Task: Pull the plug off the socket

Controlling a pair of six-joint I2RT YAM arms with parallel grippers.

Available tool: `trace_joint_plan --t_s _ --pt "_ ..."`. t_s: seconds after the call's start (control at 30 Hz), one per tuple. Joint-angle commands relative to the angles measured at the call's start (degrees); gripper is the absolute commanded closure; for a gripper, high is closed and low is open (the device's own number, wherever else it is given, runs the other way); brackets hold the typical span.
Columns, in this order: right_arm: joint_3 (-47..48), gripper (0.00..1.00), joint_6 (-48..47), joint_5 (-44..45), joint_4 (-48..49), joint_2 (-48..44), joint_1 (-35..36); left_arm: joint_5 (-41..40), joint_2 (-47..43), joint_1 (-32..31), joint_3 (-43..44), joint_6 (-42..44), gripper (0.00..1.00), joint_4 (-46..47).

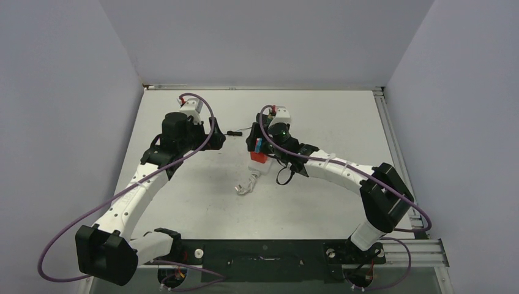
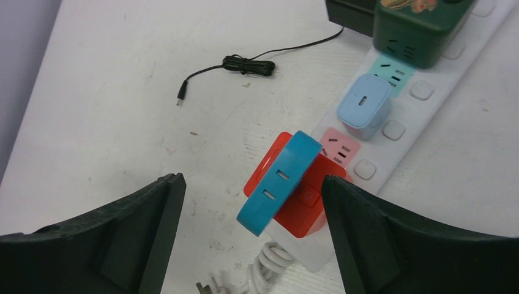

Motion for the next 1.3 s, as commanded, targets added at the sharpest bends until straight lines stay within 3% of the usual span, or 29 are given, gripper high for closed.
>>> trace_joint_plan --t_s 0.0,0.07,0.2,0.63,0.73,0.9,1.03,1.27 --pt "5.1 0.15 -0.4 15.1 -7.2 -1.4 3.0 -0.7 -0.2 -0.2 2.0 0.7 0.04 1.5" --pt "6.3 0.15 0.3 18.8 -9.8 -0.8 4.0 -0.6 -0.2 -0.2 2.0 0.7 0.04 1.4" --pt "9.6 0.28 2.2 22.4 -14.2 2.0 5.2 -0.5 0.0 -0.4 2.0 0.7 0.04 1.5" --pt "16.9 0.35 5.8 25.3 -22.6 8.9 5.8 -0.5 0.1 -0.6 2.1 0.7 0.04 1.3" --pt "16.9 0.46 5.5 24.3 -22.0 9.3 5.7 -0.5 0.3 -0.8 2.1 0.7 0.04 1.3" --pt "16.9 0.75 4.8 22.5 -21.9 9.0 5.7 -0.4 0.4 -1.1 2.1 0.6 0.04 1.3" --pt "15.4 0.91 3.7 20.1 -22.0 7.2 5.7 0.3 0.7 -1.7 2.0 0.2 0.04 1.6" --pt "8.9 0.95 0.5 15.0 -21.6 0.6 5.8 3.0 2.7 -4.1 1.4 -2.4 0.04 2.8"
